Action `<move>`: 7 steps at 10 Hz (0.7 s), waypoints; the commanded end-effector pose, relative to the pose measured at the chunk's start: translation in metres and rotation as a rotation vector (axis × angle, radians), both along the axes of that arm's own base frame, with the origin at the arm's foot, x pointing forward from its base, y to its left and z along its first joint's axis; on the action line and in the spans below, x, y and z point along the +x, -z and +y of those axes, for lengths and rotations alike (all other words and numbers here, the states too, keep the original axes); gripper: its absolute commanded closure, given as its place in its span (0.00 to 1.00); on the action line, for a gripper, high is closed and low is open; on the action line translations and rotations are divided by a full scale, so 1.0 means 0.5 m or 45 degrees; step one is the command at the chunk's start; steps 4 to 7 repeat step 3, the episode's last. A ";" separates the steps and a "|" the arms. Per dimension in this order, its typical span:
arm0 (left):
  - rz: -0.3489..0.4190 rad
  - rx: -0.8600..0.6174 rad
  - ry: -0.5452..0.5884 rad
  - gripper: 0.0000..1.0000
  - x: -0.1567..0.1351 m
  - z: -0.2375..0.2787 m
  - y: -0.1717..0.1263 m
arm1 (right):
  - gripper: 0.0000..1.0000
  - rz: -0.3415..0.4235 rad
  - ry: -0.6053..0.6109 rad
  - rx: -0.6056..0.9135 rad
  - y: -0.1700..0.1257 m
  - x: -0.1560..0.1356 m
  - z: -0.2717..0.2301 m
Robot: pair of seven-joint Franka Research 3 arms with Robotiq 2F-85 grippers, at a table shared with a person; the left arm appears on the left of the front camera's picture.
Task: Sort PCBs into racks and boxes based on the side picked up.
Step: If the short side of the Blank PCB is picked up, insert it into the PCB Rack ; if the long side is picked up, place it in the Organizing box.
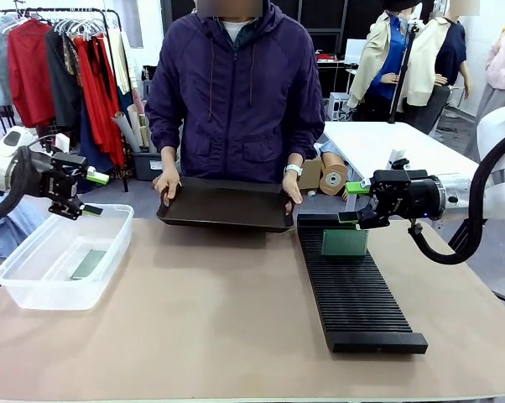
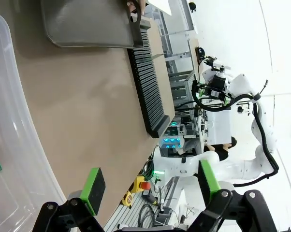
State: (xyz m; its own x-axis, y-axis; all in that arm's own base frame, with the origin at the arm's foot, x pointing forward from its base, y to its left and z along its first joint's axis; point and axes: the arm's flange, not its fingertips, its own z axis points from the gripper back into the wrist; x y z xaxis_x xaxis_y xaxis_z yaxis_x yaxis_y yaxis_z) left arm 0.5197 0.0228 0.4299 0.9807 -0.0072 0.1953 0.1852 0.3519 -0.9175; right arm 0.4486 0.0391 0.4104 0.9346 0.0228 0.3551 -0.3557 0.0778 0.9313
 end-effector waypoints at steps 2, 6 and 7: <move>-0.008 0.007 -0.005 0.00 0.000 0.001 -0.004 | 0.00 -0.022 -0.006 -0.004 -0.003 -0.001 0.003; -0.008 0.007 -0.005 0.00 0.000 0.001 -0.004 | 0.00 -0.022 -0.006 -0.004 -0.003 -0.001 0.003; -0.008 0.007 -0.005 0.00 0.000 0.001 -0.004 | 0.00 -0.022 -0.006 -0.004 -0.003 -0.001 0.003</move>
